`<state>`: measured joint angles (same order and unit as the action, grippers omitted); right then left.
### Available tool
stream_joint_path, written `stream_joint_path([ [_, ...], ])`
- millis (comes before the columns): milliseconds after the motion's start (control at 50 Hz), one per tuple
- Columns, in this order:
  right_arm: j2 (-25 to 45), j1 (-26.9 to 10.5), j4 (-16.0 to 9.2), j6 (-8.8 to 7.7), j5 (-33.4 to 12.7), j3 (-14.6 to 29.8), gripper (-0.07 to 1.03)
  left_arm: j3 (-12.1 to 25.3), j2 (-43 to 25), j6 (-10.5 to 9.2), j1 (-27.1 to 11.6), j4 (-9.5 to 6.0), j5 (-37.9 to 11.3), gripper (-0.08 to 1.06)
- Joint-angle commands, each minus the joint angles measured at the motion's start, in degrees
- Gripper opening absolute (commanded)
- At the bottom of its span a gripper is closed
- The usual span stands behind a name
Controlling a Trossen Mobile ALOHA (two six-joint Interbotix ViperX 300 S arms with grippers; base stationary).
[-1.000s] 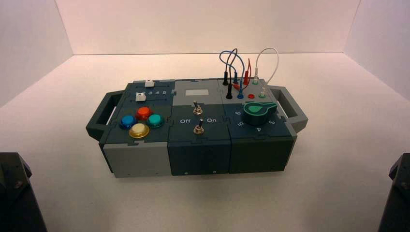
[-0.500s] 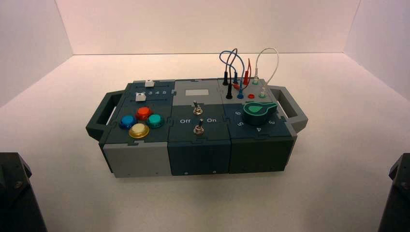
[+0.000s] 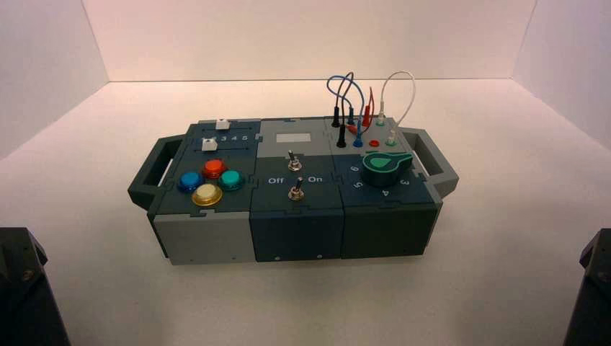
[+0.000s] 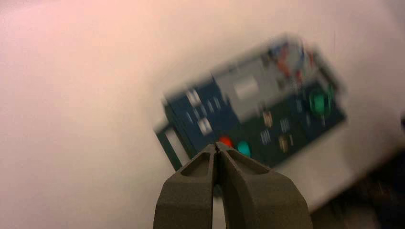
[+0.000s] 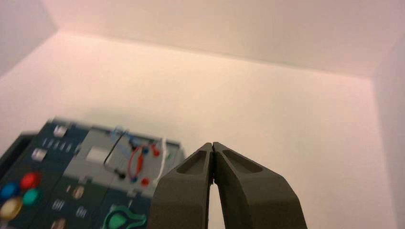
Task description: Push the yellow button with the right gripper.
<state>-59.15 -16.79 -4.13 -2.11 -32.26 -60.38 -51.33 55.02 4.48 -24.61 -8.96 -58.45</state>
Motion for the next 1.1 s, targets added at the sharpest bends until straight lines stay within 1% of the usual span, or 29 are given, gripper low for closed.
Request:
stream_joint_path([
  [20,2.5,-5.1,-1.1,0.09,-0.1,2.6,-0.03,-1.5,-3.4,-0.26,-4.0,-1.41,-2.0,-0.03],
  [80,3.3,-7.0,-1.7,0.18,-0.1,2.7,-0.03,-1.9,-4.3,-0.53,-5.0,-1.85,-2.4,-0.03],
  [140,5.3,-11.6,-3.2,0.26,-0.4,3.1,-0.03,-1.8,-5.7,-1.14,-7.0,-2.11,-2.2,-0.03],
  [200,6.8,-14.4,-4.0,0.35,-0.4,3.3,-0.03,-1.8,-6.2,-1.67,-7.5,-2.11,-1.8,-0.03],
  [220,7.1,-14.9,-4.0,0.26,-0.4,3.4,-0.03,-1.8,-6.4,-1.67,-7.5,-2.11,-1.8,-0.03],
  [320,10.9,-20.0,-5.0,0.70,-0.4,4.3,-0.03,-1.1,-9.1,-1.67,-7.8,-2.11,-1.6,-0.03],
  [340,11.2,-20.4,-5.0,0.70,-0.4,4.3,-0.03,-1.0,-9.5,-1.67,-7.9,-2.11,-1.6,-0.03],
  [400,13.3,-22.5,-5.0,0.70,-0.4,5.0,-0.03,-0.4,-12.1,-1.67,-8.9,-2.11,-1.5,-0.03],
  [440,17.1,-25.8,-5.0,0.62,-0.5,6.6,-0.03,1.3,-17.8,-1.67,-11.1,-2.02,-1.2,-0.03],
  [520,19.7,-27.7,-5.0,0.44,-0.7,7.9,-0.03,2.8,-22.1,-1.67,-13.0,-1.93,-0.6,-0.03],
  [560,20.8,-28.2,-4.9,0.35,-0.7,8.3,-0.03,3.3,-23.4,-1.76,-13.4,-2.02,-0.4,-0.03],
  [640,23.1,-29.0,-4.8,0.18,-0.5,8.7,-0.03,5.3,-30.1,-2.99,-16.5,-2.20,0.9,-0.03],
  [700,24.0,-29.0,-4.4,0.09,-0.2,8.9,-0.03,6.3,-32.9,-3.69,-17.1,-2.11,1.1,-0.03],
  [780,24.3,-29.0,-4.5,0.09,0.6,8.7,-0.03,6.5,-35.1,-3.87,-17.5,-2.11,1.8,-0.03],
  [960,24.3,-28.9,-4.2,0.09,1.2,7.6,-0.03,6.3,-35.2,-4.66,-17.8,-2.20,2.7,-0.03],
  [1100,25.0,-29.0,-4.7,0.18,1.7,7.6,-0.03,6.0,-34.0,-4.92,-17.8,-2.11,3.0,-0.03],
])
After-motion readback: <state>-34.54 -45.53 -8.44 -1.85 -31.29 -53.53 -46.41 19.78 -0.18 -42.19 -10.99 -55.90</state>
